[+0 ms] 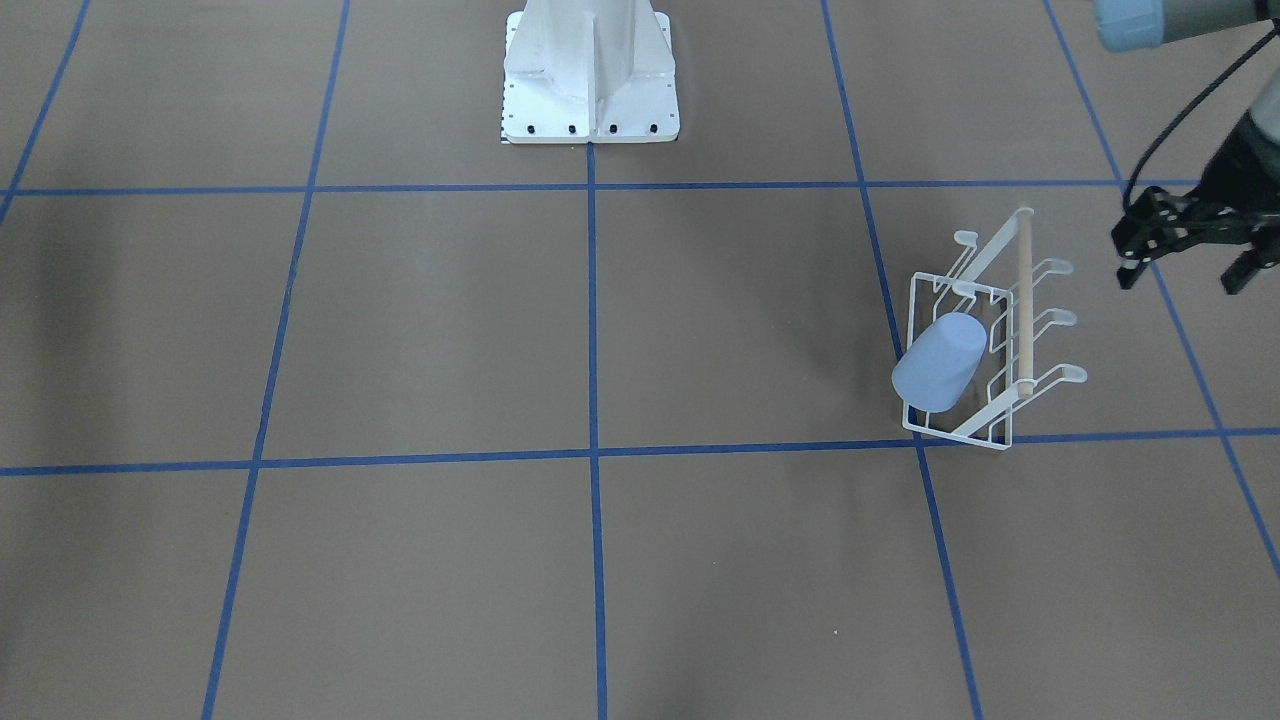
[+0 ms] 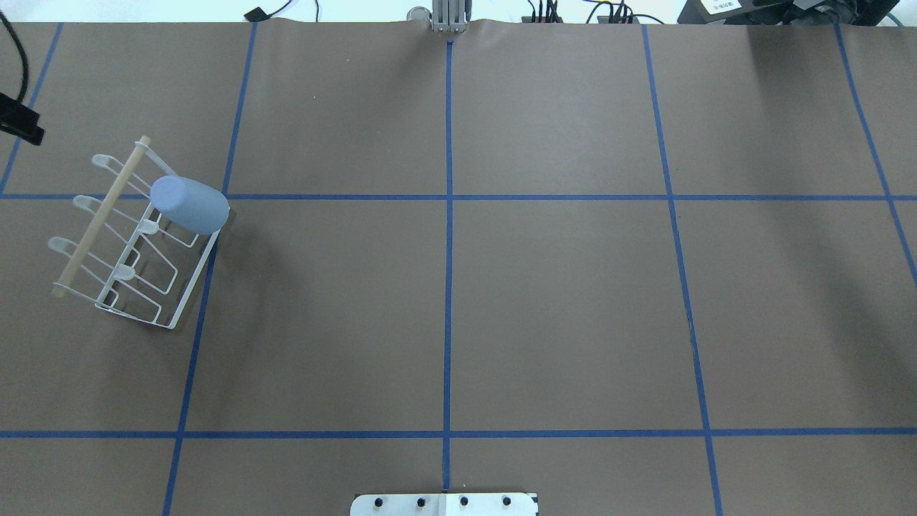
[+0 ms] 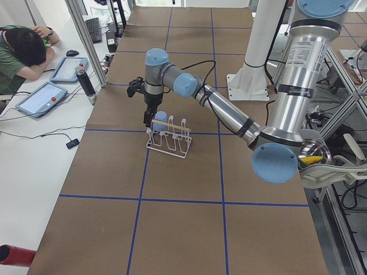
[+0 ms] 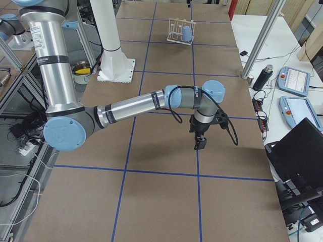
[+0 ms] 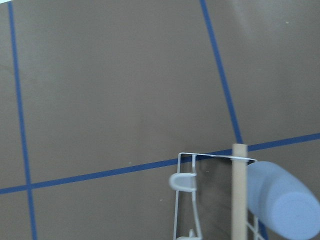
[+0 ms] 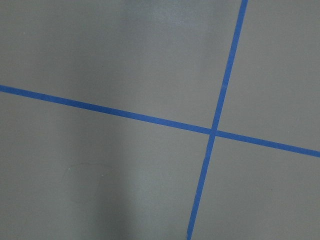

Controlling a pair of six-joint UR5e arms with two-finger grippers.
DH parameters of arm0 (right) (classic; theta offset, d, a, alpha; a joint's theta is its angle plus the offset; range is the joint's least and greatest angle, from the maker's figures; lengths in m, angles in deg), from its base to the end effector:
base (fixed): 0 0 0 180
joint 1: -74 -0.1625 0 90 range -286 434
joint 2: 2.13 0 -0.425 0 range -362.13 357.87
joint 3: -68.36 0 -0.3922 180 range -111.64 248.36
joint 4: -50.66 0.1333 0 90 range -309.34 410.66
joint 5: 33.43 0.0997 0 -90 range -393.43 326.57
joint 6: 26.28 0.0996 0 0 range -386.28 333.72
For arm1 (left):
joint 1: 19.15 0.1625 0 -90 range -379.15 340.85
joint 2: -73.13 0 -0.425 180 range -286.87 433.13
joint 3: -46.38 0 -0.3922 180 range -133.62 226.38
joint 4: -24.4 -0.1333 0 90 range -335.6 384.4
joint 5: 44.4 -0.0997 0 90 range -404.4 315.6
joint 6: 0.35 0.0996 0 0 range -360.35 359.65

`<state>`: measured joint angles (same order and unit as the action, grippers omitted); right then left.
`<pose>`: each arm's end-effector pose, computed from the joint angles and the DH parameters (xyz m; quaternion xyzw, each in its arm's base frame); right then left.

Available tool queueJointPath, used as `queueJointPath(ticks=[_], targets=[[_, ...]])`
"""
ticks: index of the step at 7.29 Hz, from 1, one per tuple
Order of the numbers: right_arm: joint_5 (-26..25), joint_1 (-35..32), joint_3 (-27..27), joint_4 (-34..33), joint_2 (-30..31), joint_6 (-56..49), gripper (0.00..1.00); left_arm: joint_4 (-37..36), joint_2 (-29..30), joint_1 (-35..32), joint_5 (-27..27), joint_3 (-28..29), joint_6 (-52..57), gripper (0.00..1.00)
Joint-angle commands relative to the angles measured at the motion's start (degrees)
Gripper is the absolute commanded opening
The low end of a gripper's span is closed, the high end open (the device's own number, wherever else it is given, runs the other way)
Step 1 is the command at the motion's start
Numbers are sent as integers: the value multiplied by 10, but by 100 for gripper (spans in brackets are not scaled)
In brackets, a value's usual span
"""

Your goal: Hang cup on cup holder

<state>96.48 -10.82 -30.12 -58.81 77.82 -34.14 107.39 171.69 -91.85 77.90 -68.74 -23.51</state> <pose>0.0200 -0.5485 0.5344 0.0003 -0.3414 -0.1039 0.9342 0.0771 -0.5170 0.3958 0.1143 0.3306 0.0163 0.9367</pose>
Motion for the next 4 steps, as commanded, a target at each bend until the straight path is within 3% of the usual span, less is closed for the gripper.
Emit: queueJointPath(ticks=[1,2,4], targets=[[1,-1,0,-1,8,8,100,-5,-77,-107,61,4,122,99],[1,-8,-2,-2,15,8,100,-9,-100,-140,85,13,218,99],[0,-16,0,0,33,8,100,1,-114,-183,85,87,225,99]])
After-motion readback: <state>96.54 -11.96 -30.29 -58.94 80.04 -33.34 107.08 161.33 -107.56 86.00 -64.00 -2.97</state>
